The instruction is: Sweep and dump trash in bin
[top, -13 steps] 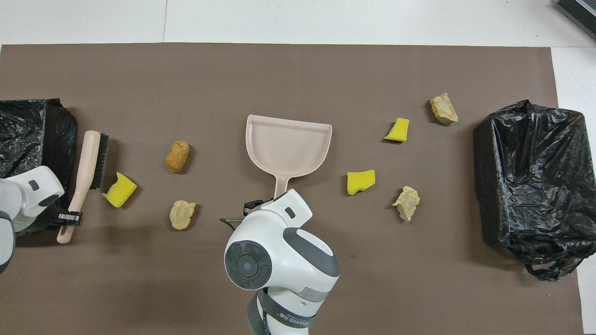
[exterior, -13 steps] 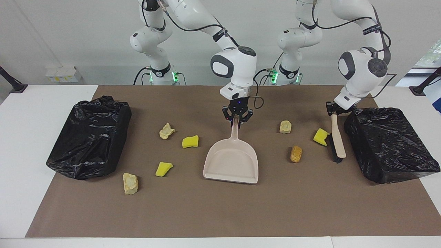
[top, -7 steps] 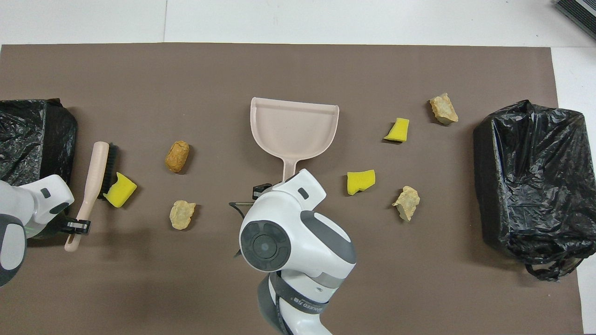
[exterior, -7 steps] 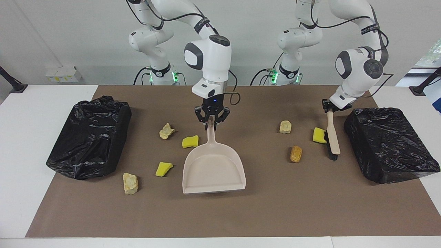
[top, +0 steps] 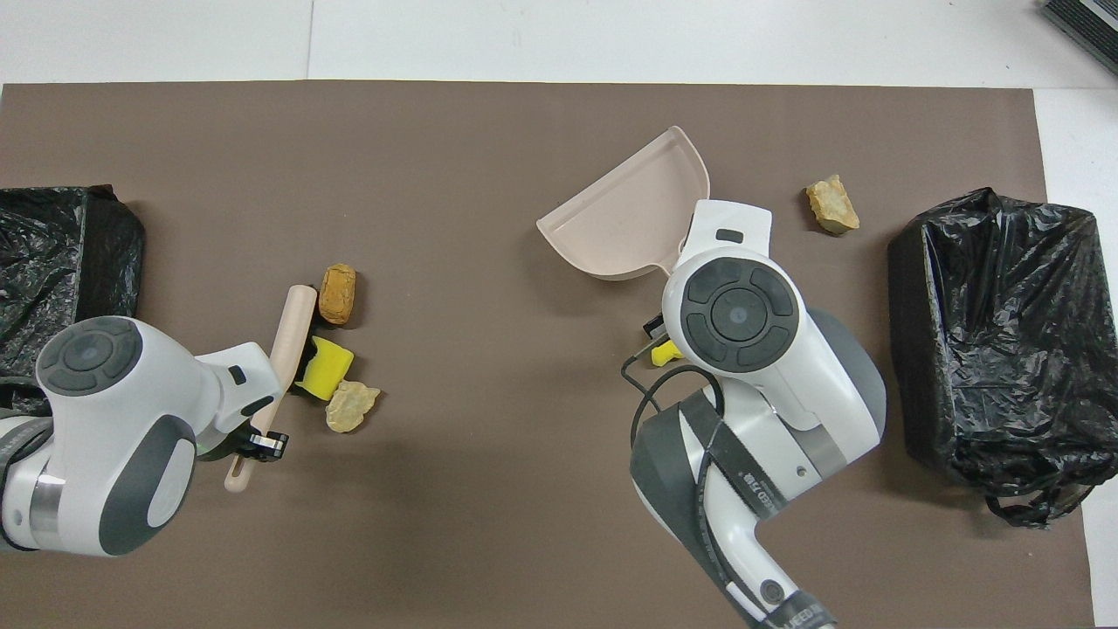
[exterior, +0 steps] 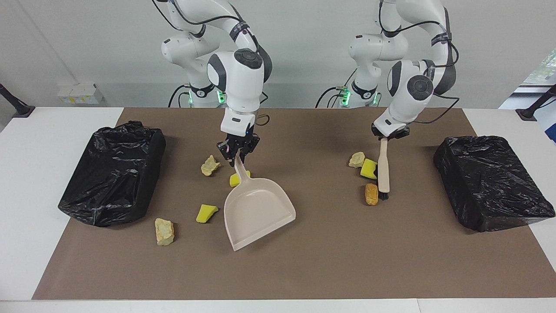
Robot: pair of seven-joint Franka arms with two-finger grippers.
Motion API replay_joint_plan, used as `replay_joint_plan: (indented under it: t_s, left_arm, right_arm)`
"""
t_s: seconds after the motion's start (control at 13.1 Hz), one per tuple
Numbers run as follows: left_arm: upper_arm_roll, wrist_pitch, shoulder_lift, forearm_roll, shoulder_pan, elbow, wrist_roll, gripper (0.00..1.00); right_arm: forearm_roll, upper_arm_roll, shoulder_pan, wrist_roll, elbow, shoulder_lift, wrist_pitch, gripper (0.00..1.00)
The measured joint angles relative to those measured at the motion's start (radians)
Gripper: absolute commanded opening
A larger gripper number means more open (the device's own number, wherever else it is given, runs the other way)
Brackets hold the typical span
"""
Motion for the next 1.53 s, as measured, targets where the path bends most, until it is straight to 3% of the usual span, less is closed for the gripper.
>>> replay_joint_plan:
  t_s: [0.31,0.46,0.61,0.84,1.15,1.53]
  left_arm:
    - [0.018,0.017,0.002,0.0,0.01,0.069,0.021,0.0]
    - [0.022,0.125,0.032,0.0,0.013,0.096,0.098,0.0]
    - [0.022,0.252,0.099,0.001,0.019,0.113,0.251,0.0]
    - [0.025,0.301,0.228,0.002,0.056,0.22,0.444,0.0]
    - [0.027,0.281,0.275,0.012,0.088,0.251,0.572,0.0]
    - [0.018,0.053,0.234,0.012,0.086,0.236,0.584,0.0]
  right_arm:
    - [0.038,0.0,-0.028,-0.351,-0.006,0.0,-0.001,0.0]
    - [0.08,0.0,-0.044,-0.523,-0.008,0.0,-0.001,0.0]
    - [0.123,0.0,-0.072,-0.698,-0.012,0.0,-0.001,0.0]
    - [0.13,0.0,-0.097,-0.892,-0.014,0.0,-0.001,0.0]
    - [0.179,0.001,-0.113,-1.161,-0.015,0.003,-0.024,0.0]
    - [0.181,0.008,-0.111,-1.268,-0.017,-0.011,-0.142,0.0]
